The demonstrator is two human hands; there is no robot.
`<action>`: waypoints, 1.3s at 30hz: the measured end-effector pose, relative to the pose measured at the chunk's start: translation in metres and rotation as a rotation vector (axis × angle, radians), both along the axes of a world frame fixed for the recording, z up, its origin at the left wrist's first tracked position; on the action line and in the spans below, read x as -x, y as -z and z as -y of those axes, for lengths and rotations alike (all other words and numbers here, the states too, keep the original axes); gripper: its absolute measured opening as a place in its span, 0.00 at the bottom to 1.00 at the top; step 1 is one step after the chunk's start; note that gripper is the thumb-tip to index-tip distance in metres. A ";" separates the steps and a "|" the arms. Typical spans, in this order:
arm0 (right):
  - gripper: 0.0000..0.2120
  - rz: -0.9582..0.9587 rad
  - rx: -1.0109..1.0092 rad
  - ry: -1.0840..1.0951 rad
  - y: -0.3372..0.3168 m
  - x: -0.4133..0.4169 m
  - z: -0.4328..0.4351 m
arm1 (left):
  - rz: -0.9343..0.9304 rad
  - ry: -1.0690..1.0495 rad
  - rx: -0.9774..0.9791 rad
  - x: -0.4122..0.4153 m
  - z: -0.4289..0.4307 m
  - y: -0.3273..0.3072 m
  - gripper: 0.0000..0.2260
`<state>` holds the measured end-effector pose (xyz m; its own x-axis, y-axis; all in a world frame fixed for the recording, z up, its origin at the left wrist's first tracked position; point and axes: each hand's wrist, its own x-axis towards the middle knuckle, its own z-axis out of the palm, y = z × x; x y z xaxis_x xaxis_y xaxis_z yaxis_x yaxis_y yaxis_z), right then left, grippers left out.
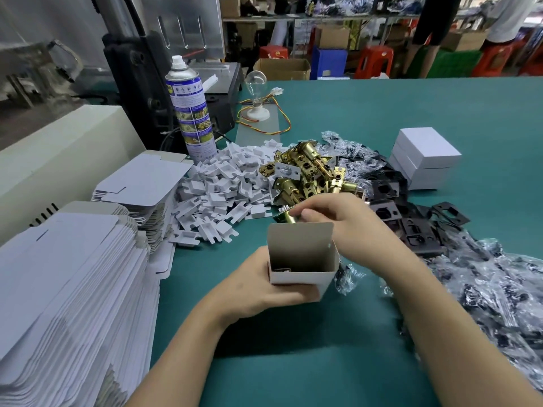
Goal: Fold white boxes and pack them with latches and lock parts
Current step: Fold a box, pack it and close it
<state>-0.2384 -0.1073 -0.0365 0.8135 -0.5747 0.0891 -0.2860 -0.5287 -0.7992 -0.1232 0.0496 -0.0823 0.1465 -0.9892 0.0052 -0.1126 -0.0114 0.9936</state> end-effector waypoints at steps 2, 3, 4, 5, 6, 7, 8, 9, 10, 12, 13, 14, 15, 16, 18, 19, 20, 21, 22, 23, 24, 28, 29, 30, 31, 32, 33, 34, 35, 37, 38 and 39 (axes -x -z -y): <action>0.10 -0.088 0.138 -0.143 -0.007 -0.025 0.005 | 0.009 -0.006 0.003 -0.002 -0.001 -0.002 0.15; 0.10 -0.124 0.215 -0.217 -0.012 -0.040 0.006 | 0.000 -0.013 0.003 -0.004 -0.002 -0.002 0.19; 0.11 -0.164 0.290 -0.295 -0.017 -0.054 0.008 | -0.010 -0.016 -0.003 -0.005 -0.002 -0.002 0.22; 0.12 -0.203 0.359 -0.366 -0.022 -0.066 0.009 | -0.014 -0.009 -0.012 -0.007 -0.004 -0.001 0.24; 0.12 -0.229 0.434 -0.419 -0.026 -0.078 0.010 | -0.012 0.003 -0.022 -0.008 -0.005 0.000 0.24; 0.12 -0.244 0.533 -0.452 -0.026 -0.088 0.013 | -0.005 0.019 -0.029 -0.009 -0.007 0.000 0.24; 0.13 -0.262 0.659 -0.466 -0.024 -0.098 0.015 | 0.004 0.036 -0.037 -0.008 -0.008 -0.001 0.24; 0.14 -0.292 0.796 -0.472 -0.021 -0.106 0.015 | 0.014 0.052 -0.039 -0.008 -0.009 -0.002 0.24; 0.15 -0.339 0.911 -0.483 -0.017 -0.114 0.014 | 0.027 0.063 -0.037 -0.008 -0.008 -0.002 0.24; 0.17 -0.475 1.057 -0.536 -0.008 -0.127 0.010 | 0.040 0.077 -0.032 -0.008 -0.008 -0.003 0.24; 0.18 -0.543 1.097 -0.556 -0.003 -0.132 0.009 | 0.043 0.086 -0.032 -0.008 -0.007 -0.004 0.24; 0.18 -0.594 1.116 -0.561 0.000 -0.136 0.009 | 0.047 0.097 -0.036 -0.008 -0.007 -0.004 0.24; 0.17 -0.626 1.126 -0.556 0.003 -0.138 0.010 | 0.050 0.108 -0.040 -0.009 -0.006 -0.003 0.24; 0.15 -0.637 1.134 -0.540 0.007 -0.140 0.009 | 0.052 0.115 -0.043 -0.009 -0.007 -0.003 0.24; 0.12 -0.638 1.146 -0.506 0.015 -0.144 0.004 | 0.056 0.118 -0.038 -0.009 -0.007 -0.006 0.20; 0.11 -0.636 1.140 -0.498 0.017 -0.145 0.001 | 0.059 0.121 -0.034 -0.010 -0.007 -0.006 0.17; 0.11 -0.623 1.127 -0.494 0.019 -0.145 -0.002 | 0.063 0.125 -0.031 -0.010 -0.007 -0.007 0.16; 0.12 -0.594 1.111 -0.490 0.018 -0.145 -0.004 | 0.066 0.127 -0.030 -0.010 -0.006 -0.007 0.15; 0.13 -0.541 1.096 -0.476 0.016 -0.142 -0.004 | 0.065 0.123 -0.032 -0.010 -0.006 -0.007 0.15; 0.14 -0.463 1.075 -0.448 0.013 -0.138 -0.004 | 0.062 0.118 -0.036 -0.010 -0.006 -0.007 0.15; 0.15 -0.358 1.031 -0.402 0.008 -0.133 -0.003 | 0.061 0.113 -0.039 -0.009 -0.006 -0.008 0.15; 0.12 0.102 0.705 -0.174 -0.019 -0.095 0.000 | 0.021 0.076 0.004 -0.007 -0.007 -0.010 0.21; 0.11 0.160 0.617 -0.128 -0.027 -0.083 0.001 | 0.009 0.071 0.011 -0.006 -0.007 -0.011 0.24; 0.09 0.194 0.504 -0.091 -0.036 -0.069 0.001 | 0.004 0.068 0.015 -0.005 -0.006 -0.012 0.26; 0.07 0.239 0.382 -0.070 -0.044 -0.055 0.002 | 0.001 0.067 0.017 -0.004 -0.006 -0.012 0.26; 0.05 0.290 0.298 -0.052 -0.050 -0.040 0.002 | -0.007 0.065 0.021 -0.003 -0.005 -0.011 0.26; 0.05 0.343 0.264 -0.029 -0.056 -0.025 0.002 | -0.016 0.062 0.023 -0.002 -0.005 -0.012 0.25; 0.08 0.388 0.253 -0.006 -0.061 -0.011 -0.001 | -0.028 0.055 0.023 -0.001 -0.005 -0.014 0.23; 0.11 0.420 0.240 0.005 -0.065 0.002 -0.005 | -0.041 0.050 0.021 0.000 -0.005 -0.014 0.22; 0.07 0.425 0.177 -0.015 -0.072 0.023 -0.014 | -0.047 0.035 0.025 0.001 -0.004 -0.011 0.21; 0.05 0.406 0.114 -0.045 -0.073 0.031 -0.019 | -0.053 0.018 0.023 0.001 -0.004 -0.010 0.22; 0.05 0.392 0.014 -0.076 -0.074 0.037 -0.023 | -0.058 0.007 0.022 0.001 -0.004 -0.009 0.22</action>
